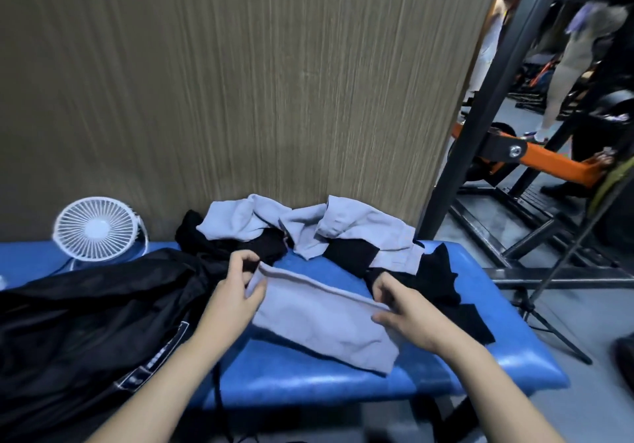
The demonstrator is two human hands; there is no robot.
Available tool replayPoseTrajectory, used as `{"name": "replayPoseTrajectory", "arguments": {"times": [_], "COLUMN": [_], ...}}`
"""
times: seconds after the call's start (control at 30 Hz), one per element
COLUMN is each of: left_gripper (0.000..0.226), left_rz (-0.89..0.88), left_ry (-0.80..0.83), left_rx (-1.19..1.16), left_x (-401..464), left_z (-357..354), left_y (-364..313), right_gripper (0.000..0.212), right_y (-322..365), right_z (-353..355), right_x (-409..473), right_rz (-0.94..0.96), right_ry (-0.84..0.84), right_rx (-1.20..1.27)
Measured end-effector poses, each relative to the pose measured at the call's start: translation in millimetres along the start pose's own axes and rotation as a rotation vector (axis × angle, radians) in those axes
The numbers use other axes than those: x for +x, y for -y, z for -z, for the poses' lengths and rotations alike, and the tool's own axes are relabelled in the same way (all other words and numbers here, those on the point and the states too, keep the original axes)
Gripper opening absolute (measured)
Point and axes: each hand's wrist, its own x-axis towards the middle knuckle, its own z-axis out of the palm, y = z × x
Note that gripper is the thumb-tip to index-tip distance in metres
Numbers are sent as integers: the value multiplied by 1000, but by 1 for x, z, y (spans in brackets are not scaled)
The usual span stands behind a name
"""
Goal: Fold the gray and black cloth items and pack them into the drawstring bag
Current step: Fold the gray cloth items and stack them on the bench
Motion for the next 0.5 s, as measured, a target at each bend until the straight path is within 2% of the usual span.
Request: {"name": "replayPoseTrajectory", "arguments": {"times": [0.17, 0.27, 0.33, 0.43, 0.5], "left_gripper": [38, 32, 24, 21, 20], "left_rz": [119, 122, 99, 89, 88], "left_ry": [196, 260, 267, 304, 345], "left_rx": [1, 36, 44, 70, 119], "left_x": [-24, -32, -34, -34, -34], "left_z": [2, -3, -4, -5, -8], "left_y": [20, 26, 25, 22, 24], "right_gripper": [37, 30, 31, 36, 37], "right_y": [-8, -10, -8, -7, -8], "right_z": [-12, -16, -16, -12, -13], "right_x": [-6, -7, -8, -14, -18], "right_rz": [-83, -153, -181, -230, -229], "right_ry": [-51, -51, -1, 165, 227], "right_rx": [26, 60, -20, -271, -276]}}
